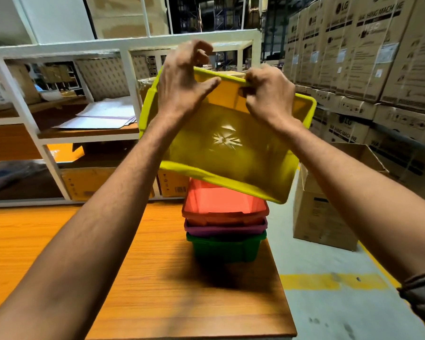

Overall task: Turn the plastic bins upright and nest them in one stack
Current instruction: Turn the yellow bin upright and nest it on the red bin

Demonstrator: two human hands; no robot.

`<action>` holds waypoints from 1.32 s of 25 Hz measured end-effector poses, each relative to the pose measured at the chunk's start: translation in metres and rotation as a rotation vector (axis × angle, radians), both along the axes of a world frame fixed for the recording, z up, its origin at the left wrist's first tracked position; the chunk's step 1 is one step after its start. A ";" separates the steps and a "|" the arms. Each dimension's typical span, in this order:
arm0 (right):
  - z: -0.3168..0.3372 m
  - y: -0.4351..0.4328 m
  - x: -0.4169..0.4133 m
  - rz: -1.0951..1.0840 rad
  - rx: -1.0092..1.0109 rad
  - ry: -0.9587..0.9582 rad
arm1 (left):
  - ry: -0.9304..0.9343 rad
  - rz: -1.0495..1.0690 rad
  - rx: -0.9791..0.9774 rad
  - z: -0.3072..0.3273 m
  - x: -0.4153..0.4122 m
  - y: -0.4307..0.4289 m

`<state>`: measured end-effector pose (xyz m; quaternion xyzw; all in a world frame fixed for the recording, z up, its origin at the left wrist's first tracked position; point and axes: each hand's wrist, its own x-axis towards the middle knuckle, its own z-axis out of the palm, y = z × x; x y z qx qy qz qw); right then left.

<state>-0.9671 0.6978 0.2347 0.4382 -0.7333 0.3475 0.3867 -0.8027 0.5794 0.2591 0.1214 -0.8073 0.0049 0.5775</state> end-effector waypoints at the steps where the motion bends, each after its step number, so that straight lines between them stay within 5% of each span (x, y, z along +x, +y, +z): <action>1: -0.001 0.001 -0.002 -0.028 -0.040 -0.038 | 0.039 0.009 0.015 -0.001 0.002 0.000; 8: -0.006 0.009 -0.008 -0.185 -0.299 -0.428 | 0.453 0.131 0.378 -0.031 0.017 -0.002; 13: -0.017 0.016 -0.015 -0.126 -0.374 -0.659 | 0.291 -0.245 1.122 -0.060 0.015 -0.003; 17: -0.030 0.016 -0.016 0.104 -0.370 -0.761 | 0.185 -0.274 1.074 -0.061 0.017 -0.007; 23: -0.026 0.032 -0.024 0.501 -0.143 -1.316 | 0.059 -0.360 1.193 -0.048 0.039 -0.026; 28: -0.027 0.035 -0.022 0.466 0.066 -1.545 | -0.087 -0.308 1.485 -0.053 0.045 -0.036; 33: -0.036 0.036 -0.023 0.469 0.109 -1.668 | -0.272 -0.212 1.540 -0.061 0.052 -0.030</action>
